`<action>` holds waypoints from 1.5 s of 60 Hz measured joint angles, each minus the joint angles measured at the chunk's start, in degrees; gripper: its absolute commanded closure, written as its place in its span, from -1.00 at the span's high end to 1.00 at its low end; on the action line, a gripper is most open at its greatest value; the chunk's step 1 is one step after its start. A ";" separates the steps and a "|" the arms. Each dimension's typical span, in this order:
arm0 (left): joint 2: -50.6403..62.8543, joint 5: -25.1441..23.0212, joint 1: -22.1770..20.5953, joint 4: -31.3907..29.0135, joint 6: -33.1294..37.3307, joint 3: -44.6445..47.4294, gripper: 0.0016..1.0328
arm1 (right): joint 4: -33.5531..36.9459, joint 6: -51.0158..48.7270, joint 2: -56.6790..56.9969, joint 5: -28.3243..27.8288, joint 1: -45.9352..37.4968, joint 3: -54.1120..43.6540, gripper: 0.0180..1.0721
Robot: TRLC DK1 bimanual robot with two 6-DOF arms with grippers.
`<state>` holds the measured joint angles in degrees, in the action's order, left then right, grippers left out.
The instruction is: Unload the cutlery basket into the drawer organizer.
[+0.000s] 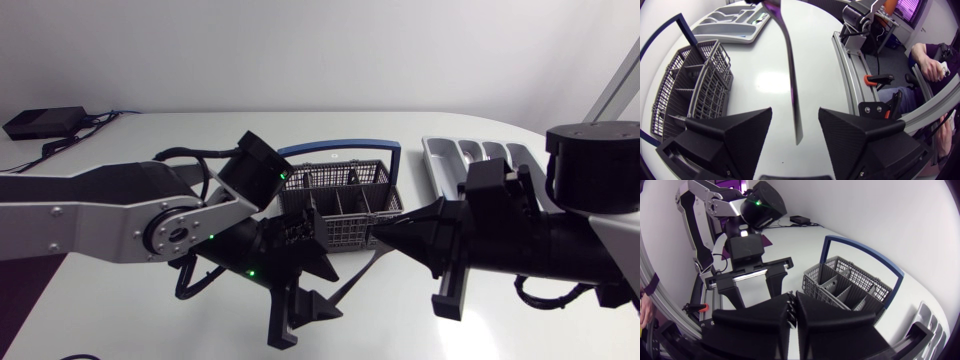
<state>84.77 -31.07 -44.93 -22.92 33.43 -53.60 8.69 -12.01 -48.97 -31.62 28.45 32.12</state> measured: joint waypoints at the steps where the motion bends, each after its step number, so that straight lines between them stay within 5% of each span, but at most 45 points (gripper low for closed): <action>1: 0.20 -0.11 0.13 -0.20 0.15 0.00 0.28 | -0.11 0.00 -0.11 -0.24 0.04 0.00 -0.88; 12: 2.36 -2.67 0.31 -1.73 1.44 0.00 0.25 | -1.49 0.02 -0.92 -2.73 0.28 0.00 -0.88; 26: 4.35 -4.74 0.81 -4.02 2.73 -0.28 -0.21 | -2.89 -0.02 -0.94 -3.13 0.13 -0.09 -0.88; 79: 5.18 -9.90 2.56 -9.84 5.86 -2.69 -0.93 | -2.67 -0.87 0.76 -4.24 -0.42 -2.10 -0.88; 85: 5.29 -10.10 2.78 -10.12 5.84 -2.71 -0.93 | -2.73 -0.87 0.81 -4.20 -0.42 -2.25 -0.74; 90: 5.29 -10.51 3.17 -10.32 5.81 -2.82 -0.93 | -2.93 -0.87 1.36 -3.61 -0.37 -2.49 -0.34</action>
<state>90.06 -41.58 -41.76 -33.23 39.24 -56.42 5.76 -12.88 -47.62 -35.22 28.08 29.63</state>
